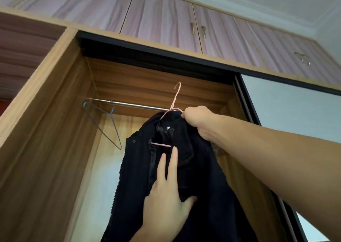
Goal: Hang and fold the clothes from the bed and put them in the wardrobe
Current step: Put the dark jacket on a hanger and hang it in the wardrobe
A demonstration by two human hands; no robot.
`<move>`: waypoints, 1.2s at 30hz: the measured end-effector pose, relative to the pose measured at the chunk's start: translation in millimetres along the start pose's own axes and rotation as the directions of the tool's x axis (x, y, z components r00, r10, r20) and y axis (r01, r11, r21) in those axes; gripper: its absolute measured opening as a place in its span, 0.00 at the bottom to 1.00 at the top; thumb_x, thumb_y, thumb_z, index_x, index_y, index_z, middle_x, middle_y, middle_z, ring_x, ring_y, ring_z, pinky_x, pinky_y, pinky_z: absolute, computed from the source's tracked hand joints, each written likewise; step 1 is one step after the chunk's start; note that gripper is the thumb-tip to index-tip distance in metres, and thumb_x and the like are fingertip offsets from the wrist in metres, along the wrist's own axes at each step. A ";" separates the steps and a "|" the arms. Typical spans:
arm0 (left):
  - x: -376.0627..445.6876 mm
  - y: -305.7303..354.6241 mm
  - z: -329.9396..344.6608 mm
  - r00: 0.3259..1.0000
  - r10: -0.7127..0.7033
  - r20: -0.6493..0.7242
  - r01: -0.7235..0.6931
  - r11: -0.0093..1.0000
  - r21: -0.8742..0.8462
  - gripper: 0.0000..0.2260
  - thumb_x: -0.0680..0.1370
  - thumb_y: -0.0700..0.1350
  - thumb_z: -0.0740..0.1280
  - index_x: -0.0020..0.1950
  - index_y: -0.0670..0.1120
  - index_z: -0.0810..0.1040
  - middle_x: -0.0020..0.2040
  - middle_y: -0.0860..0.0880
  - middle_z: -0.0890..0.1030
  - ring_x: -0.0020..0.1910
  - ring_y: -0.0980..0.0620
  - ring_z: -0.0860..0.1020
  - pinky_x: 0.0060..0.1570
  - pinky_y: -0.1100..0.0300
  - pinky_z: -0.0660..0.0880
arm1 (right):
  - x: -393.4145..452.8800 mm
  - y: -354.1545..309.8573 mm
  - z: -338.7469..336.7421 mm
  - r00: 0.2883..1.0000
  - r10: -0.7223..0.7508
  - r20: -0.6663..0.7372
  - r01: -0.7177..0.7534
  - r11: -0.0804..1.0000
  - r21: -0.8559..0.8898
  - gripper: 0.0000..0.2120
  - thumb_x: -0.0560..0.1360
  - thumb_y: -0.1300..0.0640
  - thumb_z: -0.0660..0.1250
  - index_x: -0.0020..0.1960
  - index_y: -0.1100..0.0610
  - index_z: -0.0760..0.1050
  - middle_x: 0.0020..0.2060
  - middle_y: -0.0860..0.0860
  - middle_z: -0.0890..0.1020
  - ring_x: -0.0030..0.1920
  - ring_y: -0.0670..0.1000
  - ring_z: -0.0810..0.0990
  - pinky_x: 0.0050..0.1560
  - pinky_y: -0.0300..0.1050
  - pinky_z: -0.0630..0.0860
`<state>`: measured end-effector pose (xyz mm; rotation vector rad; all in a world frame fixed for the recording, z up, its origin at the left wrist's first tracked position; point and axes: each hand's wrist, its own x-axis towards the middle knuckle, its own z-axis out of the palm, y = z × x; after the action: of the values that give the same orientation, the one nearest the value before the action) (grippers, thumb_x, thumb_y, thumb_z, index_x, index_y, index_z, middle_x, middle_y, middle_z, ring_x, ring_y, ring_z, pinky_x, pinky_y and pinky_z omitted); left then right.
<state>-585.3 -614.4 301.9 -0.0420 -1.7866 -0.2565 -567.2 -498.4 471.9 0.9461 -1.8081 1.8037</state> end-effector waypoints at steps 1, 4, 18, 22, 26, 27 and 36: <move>8.7 -8.6 12.0 1.000 0.010 0.014 -0.010 1.000 -0.004 0.55 0.69 0.59 0.74 0.66 0.72 0.23 0.77 0.64 0.42 0.61 0.50 0.77 0.49 0.56 0.76 | 9.6 6.7 1.6 1.000 -0.004 -0.009 0.004 1.000 0.005 0.10 0.79 0.63 0.60 0.39 0.60 0.68 0.33 0.54 0.73 0.31 0.51 0.72 0.26 0.39 0.66; 34.3 -32.1 47.1 0.995 0.079 0.056 -0.080 0.997 0.001 0.53 0.72 0.57 0.72 0.65 0.73 0.24 0.76 0.63 0.52 0.51 0.52 0.79 0.44 0.61 0.74 | 43.1 28.5 7.3 0.997 -0.029 -0.065 0.030 0.999 0.011 0.05 0.80 0.60 0.61 0.48 0.62 0.72 0.34 0.53 0.72 0.31 0.51 0.71 0.28 0.41 0.66; 93.1 -99.7 154.3 0.971 0.179 0.160 -0.215 0.944 0.249 0.49 0.77 0.53 0.68 0.65 0.71 0.22 0.69 0.58 0.61 0.33 0.55 0.70 0.34 0.63 0.67 | 177.0 135.9 6.4 0.994 -0.091 -0.065 0.086 0.993 -0.081 0.05 0.77 0.58 0.63 0.48 0.60 0.72 0.35 0.54 0.73 0.33 0.53 0.73 0.27 0.40 0.65; 111.9 -112.5 168.1 0.979 0.158 0.130 -0.191 0.934 0.303 0.49 0.77 0.52 0.67 0.66 0.71 0.23 0.67 0.58 0.61 0.37 0.53 0.72 0.37 0.59 0.72 | 208.7 150.3 10.8 0.993 -0.114 -0.030 0.112 0.992 -0.050 0.04 0.77 0.59 0.63 0.46 0.60 0.73 0.34 0.54 0.73 0.32 0.53 0.73 0.26 0.40 0.65; 132.9 -125.1 172.1 0.983 0.159 0.092 -0.182 0.918 0.352 0.48 0.78 0.52 0.67 0.66 0.71 0.23 0.68 0.57 0.61 0.39 0.50 0.76 0.38 0.56 0.74 | 233.5 152.2 18.3 0.990 -0.135 -0.029 0.134 0.991 -0.029 0.06 0.77 0.60 0.63 0.43 0.60 0.73 0.33 0.54 0.74 0.31 0.52 0.73 0.25 0.40 0.65; 138.2 -128.6 172.5 0.983 0.161 0.088 -0.182 0.913 0.364 0.47 0.78 0.52 0.66 0.66 0.71 0.23 0.68 0.57 0.61 0.39 0.50 0.77 0.39 0.56 0.74 | 239.4 151.2 20.3 0.990 -0.139 -0.030 0.138 0.990 -0.030 0.05 0.77 0.61 0.63 0.44 0.60 0.73 0.33 0.54 0.74 0.31 0.52 0.73 0.25 0.40 0.65; 200.1 -158.1 173.5 0.978 0.210 0.017 -0.198 0.887 0.416 0.42 0.79 0.52 0.65 0.70 0.70 0.30 0.69 0.55 0.63 0.48 0.45 0.78 0.41 0.55 0.70 | 298.9 134.8 36.0 0.970 -0.217 -0.106 0.191 0.957 -0.218 0.08 0.77 0.59 0.64 0.54 0.63 0.75 0.35 0.55 0.74 0.31 0.53 0.73 0.25 0.40 0.67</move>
<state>-824.2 -756.4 435.5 0.0778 -1.7591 0.2791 -860.9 -594.9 587.0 0.8789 -1.7096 1.4841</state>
